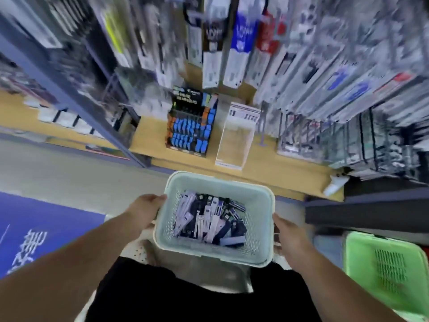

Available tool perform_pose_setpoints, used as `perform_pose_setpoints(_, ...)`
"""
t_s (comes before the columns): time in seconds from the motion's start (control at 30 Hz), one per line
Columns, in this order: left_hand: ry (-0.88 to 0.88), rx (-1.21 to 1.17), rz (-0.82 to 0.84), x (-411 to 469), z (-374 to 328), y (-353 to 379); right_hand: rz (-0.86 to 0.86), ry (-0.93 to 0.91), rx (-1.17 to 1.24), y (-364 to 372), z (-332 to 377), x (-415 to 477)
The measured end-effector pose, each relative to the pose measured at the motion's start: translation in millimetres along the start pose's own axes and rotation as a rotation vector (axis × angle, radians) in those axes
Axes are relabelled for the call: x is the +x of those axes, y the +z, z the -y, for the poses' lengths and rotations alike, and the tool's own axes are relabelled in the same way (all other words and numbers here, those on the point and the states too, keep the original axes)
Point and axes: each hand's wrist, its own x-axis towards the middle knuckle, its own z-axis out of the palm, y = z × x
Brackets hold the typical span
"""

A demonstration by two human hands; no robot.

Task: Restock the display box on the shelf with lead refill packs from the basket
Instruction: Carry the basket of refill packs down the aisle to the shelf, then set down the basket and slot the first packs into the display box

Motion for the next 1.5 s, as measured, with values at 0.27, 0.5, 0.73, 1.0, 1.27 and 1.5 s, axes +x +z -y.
perform_pose_setpoints(0.27,-0.024,0.182,0.230,148.6,33.1,73.7,0.036,0.149,-0.075,13.8,-62.8,176.6)
perform_pose_setpoints(0.5,-0.084,0.260,0.280,255.6,69.4,120.8,0.023,0.136,-0.216,37.3,-110.9,302.2)
perform_pose_setpoints(0.73,-0.083,0.245,0.146,300.6,90.0,153.5,0.040,0.117,-0.238,66.9,-144.3,366.2)
perform_pose_setpoints(1.0,-0.033,0.217,-0.034,315.5,104.2,179.2,-0.008,0.034,-0.267,70.6,-164.8,396.3)
perform_pose_setpoints(1.27,0.119,0.407,0.150,344.9,134.1,156.2,-0.206,-0.105,-0.374,80.4,-165.4,392.1)
perform_pose_setpoints(1.5,0.185,0.343,0.309,368.8,139.5,138.9,-0.162,-0.487,-0.624,137.5,-134.4,365.4)
